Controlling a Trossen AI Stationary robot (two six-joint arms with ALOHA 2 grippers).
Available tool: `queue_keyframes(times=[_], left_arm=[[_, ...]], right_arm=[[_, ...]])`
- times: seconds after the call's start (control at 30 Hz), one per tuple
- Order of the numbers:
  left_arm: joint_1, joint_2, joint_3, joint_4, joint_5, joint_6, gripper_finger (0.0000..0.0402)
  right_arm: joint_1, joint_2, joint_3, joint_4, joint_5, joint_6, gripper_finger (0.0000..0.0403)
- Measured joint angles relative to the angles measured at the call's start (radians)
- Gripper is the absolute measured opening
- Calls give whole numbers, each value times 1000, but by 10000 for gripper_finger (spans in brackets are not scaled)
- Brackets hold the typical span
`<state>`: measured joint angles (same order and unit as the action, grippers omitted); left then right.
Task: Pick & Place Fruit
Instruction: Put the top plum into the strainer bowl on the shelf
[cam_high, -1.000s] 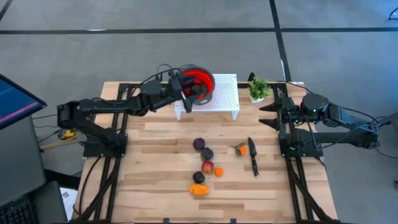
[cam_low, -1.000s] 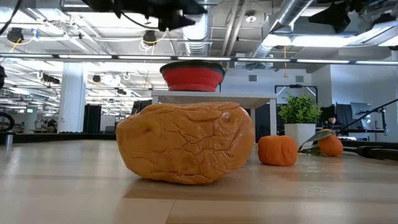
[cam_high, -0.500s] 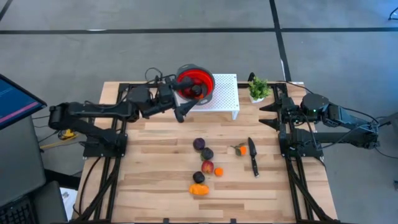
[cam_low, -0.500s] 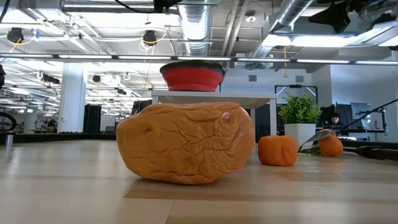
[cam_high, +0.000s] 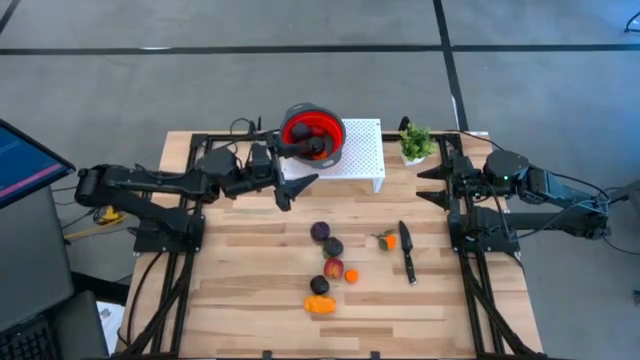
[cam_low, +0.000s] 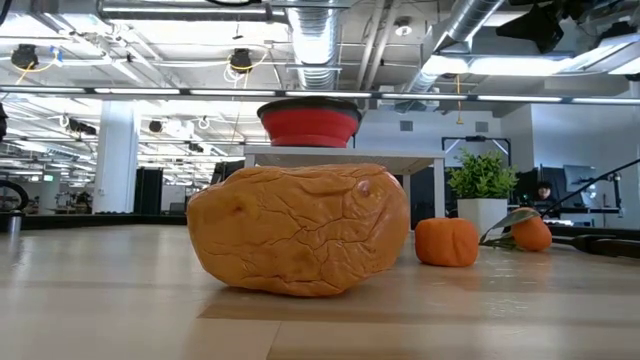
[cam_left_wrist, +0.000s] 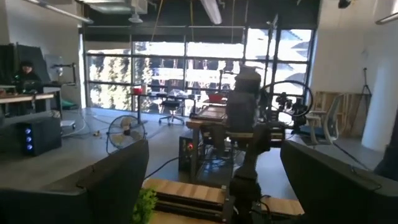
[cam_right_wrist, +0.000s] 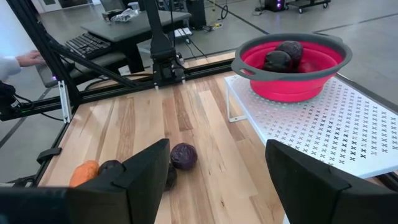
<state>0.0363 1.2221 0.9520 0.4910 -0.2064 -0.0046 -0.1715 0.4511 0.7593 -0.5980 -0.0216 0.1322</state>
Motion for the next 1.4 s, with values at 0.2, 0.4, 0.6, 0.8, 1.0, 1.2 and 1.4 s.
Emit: queue_keyframes(times=[0.2,0.4,0.6,0.8,1.0,1.2,1.4], left_arm=[[-20,-2,0,7,0,0,359],[-33,38,1,23,-1,0,359],[-52,126,2,54,-2,-23,359],[-54,188,1,108,-2,-23,359],[-54,216,1,186,-2,-22,359],[-54,258,1,191,-1,-19,359],[-54,282,1,171,-1,41,359]], right_arm=[[0,0,0,0,0,0,260],[0,0,0,0,0,0,260],[0,0,0,0,0,0,260],[0,0,0,0,0,0,260],[0,0,0,0,0,0,260],[0,0,0,0,0,0,260],[0,0,0,0,0,0,260]])
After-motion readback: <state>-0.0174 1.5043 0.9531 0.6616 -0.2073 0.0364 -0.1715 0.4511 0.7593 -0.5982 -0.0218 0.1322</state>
